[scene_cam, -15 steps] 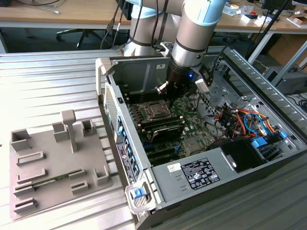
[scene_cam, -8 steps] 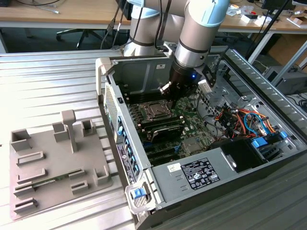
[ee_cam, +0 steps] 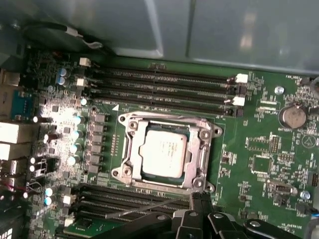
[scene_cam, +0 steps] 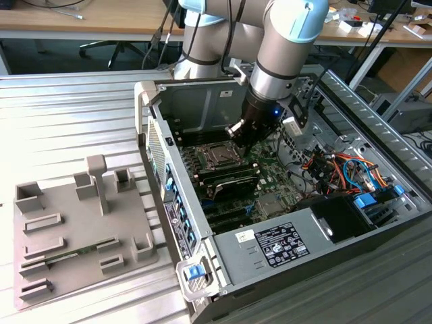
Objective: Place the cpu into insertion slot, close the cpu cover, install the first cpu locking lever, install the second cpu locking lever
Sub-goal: 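Install the second cpu locking lever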
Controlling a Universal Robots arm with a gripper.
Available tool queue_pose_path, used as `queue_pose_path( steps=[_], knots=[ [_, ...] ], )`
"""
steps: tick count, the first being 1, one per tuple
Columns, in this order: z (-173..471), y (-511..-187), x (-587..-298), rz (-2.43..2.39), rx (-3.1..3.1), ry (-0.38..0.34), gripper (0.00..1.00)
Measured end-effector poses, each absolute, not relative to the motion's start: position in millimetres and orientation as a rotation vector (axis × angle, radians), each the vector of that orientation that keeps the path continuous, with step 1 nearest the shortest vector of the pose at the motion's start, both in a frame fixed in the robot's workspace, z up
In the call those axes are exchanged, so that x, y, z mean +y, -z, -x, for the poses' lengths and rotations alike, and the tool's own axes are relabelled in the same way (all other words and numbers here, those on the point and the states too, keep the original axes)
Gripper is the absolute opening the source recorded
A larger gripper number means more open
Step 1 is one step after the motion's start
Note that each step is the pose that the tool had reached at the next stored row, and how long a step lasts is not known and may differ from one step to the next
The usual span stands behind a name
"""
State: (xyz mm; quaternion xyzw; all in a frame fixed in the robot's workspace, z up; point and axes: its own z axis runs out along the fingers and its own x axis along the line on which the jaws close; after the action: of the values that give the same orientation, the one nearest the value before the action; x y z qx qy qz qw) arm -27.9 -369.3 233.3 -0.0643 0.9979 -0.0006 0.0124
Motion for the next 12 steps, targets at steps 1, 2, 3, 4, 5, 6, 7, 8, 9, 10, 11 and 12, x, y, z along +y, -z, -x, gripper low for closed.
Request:
queue_pose_path(
  steps=[1,2,3,4,5,6,7,8,9,10,11,12],
  knots=[
    [28.0,-233.2,-370.6,0.199,3.11,0.003,0.11],
    [28.0,-232.9,-371.9,0.197,3.111,0.004,0.11],
    [28.0,-232.7,-372.2,0.195,3.111,0.005,0.11],
    [28.0,-231.8,-372.7,0.186,3.112,0.011,0.11],
    [27.9,-230.4,-372.7,0.161,3.113,0.019,0.11],
    [27.9,-229.7,-372.7,0.139,3.114,0.022,0.11],
    [27.9,-229.3,-372.7,0.119,3.116,0.024,0.11],
    [27.9,-228.8,-372.7,0.094,3.116,0.026,0.11],
    [27.9,-228.6,-372.7,0.076,3.117,0.027,0.11],
    [28.0,-228.5,-372.8,0.07,3.117,0.028,0.11],
    [28.0,-228.4,-373.0,0.07,3.117,0.027,0.11],
    [27.9,-228.4,-373.1,0.07,3.117,0.028,0.11]
  ],
)
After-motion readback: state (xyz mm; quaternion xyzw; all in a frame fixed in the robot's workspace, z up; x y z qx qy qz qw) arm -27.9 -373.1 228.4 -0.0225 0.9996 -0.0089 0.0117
